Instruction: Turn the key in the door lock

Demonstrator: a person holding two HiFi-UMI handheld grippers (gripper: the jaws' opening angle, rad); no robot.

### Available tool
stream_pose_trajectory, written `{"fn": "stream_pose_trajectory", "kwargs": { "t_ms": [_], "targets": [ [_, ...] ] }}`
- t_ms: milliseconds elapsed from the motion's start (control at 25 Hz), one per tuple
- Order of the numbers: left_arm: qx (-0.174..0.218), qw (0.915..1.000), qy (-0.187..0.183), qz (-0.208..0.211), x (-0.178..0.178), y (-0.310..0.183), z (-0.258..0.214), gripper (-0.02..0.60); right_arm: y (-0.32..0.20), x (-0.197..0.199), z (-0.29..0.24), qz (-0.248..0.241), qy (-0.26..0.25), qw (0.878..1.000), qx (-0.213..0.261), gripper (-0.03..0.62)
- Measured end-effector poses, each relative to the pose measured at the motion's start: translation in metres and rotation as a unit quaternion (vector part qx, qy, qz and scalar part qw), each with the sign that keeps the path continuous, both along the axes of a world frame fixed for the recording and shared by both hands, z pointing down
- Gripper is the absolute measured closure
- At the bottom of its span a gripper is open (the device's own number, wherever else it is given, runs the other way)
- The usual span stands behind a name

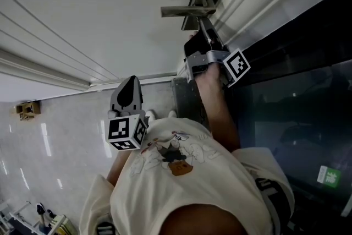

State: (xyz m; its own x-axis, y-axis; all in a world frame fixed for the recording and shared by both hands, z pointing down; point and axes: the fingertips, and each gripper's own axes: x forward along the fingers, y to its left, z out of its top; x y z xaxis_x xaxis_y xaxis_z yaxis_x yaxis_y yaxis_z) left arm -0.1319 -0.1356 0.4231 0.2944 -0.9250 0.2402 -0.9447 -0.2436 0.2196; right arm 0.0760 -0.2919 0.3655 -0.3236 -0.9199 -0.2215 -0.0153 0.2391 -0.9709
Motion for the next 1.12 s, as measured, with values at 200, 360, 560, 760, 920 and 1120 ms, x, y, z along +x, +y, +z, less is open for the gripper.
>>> {"fn": "stream_pose_trajectory", "kwargs": {
  "t_ms": [200,360,560,760,920,1120],
  "targets": [
    [0.0,1.0,0.0,0.0,0.001,0.002,0.0,0.575,-0.001,-0.001,0.002,-0.018,-0.073,0.997,-0.013,0.571],
    [0.001,1.0,-0.002,0.001,0.001,0.003,-0.001,0.575,0.0,-0.003,0.002,-0.025,-0.09,0.996,-0.015,0.571],
    [-0.004,1.0,-0.002,0.006,0.005,0.003,0.002,0.575,0.001,-0.006,-0.001,-0.038,-0.08,0.996,-0.003,0.55],
    [-0.01,0.9998,0.0,0.015,0.012,0.004,0.005,0.575,0.011,-0.005,0.0,-0.05,-0.079,0.996,0.006,0.487],
    [-0.011,0.9993,0.002,0.035,0.029,0.004,0.003,0.575,0.035,0.006,-0.002,-0.059,-0.075,0.995,0.023,0.493],
    [-0.017,0.9974,0.006,0.07,0.069,0.002,0.005,0.575,0.076,0.03,-0.008,-0.041,0.091,0.993,0.07,0.569]
  ]
}}
